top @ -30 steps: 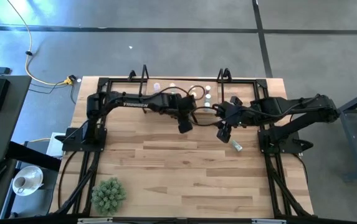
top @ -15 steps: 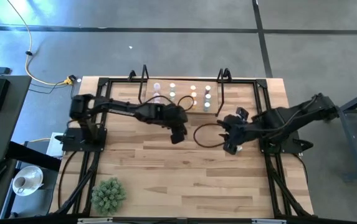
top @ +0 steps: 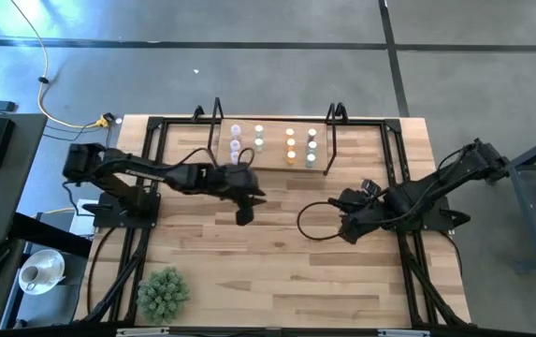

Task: Pick and place medicine bottles onto shelf by color
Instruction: Put the green pill bottle on the shelf aligned with the other green pill bottles

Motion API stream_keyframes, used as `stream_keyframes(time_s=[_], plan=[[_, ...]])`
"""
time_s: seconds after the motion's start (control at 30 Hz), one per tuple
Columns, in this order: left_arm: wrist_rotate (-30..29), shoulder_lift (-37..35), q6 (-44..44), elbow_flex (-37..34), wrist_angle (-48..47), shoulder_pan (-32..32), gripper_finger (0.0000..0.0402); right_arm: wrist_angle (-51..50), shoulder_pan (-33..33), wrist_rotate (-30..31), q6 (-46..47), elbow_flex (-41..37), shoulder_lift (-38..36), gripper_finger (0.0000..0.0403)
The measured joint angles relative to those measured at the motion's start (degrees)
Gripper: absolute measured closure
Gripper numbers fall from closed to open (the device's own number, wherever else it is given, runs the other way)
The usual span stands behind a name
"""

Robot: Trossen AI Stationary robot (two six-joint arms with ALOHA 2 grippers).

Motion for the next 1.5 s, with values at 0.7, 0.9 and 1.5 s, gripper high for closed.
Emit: stream_keyframes(time_s=[0.7,0.9,1.5], plan=[[0.57,-4.58,-2.86,-11.68,15.84,-5.55,0.0307,6.71,3.77,-11.06,16.92,-17.80,-0.04,0.0221],[5.31,-4.58,-3.01,-11.68,17.73,-5.39,0.0307,8.18,3.75,-11.25,18.34,-19.77,-0.04,0.0221],[2.29,-4.51,-3.01,-11.68,18.11,-5.39,0.0246,9.13,0.80,-7.48,13.68,-22.17,-0.04,0.0221]])
